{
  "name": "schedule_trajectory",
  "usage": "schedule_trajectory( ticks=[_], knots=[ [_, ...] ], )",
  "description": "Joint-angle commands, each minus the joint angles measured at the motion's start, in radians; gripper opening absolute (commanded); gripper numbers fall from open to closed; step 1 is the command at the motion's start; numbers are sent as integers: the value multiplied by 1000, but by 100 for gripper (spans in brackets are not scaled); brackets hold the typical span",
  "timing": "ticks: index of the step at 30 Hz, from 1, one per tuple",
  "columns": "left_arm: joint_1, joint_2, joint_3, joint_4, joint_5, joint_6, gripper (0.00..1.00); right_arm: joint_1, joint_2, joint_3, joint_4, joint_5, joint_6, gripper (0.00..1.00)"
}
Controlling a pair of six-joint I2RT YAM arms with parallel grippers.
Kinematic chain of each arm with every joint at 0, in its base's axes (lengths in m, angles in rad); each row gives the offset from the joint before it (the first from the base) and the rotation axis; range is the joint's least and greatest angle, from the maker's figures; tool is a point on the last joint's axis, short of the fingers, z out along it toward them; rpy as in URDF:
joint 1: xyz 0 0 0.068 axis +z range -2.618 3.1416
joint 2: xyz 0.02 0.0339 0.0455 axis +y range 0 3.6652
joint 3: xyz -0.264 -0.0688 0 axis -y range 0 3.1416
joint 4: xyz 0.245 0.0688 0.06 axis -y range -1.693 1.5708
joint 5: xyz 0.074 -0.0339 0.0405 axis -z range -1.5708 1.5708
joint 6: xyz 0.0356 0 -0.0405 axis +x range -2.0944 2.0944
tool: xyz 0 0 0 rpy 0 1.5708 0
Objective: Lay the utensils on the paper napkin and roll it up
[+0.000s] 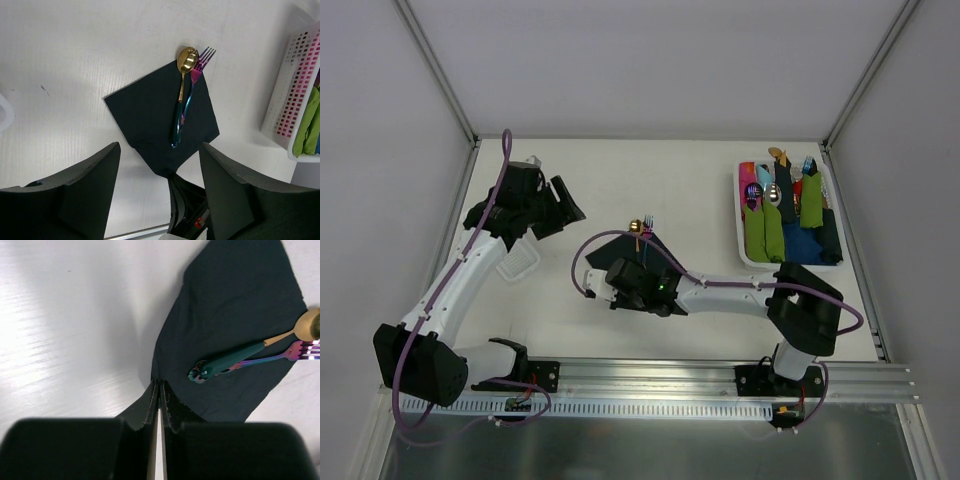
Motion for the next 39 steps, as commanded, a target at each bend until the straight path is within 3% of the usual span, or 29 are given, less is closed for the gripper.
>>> schedule_trajectory(
  ticks=[1, 12, 19, 27, 32, 39],
  knots=[
    [12, 7, 25, -6, 23, 16, 65, -40, -47, 74, -23, -44, -24, 4],
    [13, 10, -25, 41, 55, 18, 67, -235, 48, 208, -123, -298, -63, 6],
    [12, -34, -214, 236, 216, -8, 53, -321, 105, 278, -184, -467, -86, 5],
    [10, -26, -461, 508, 382, -94, 30, -358, 163, 312, -198, -516, -77, 5],
    [7, 38, -522, 678, 439, -157, 24, -385, 180, 329, -199, -526, -78, 4],
    [-43, 151, -505, 755, 443, -174, 22, -416, 209, 370, -209, -541, -89, 4]
  ],
)
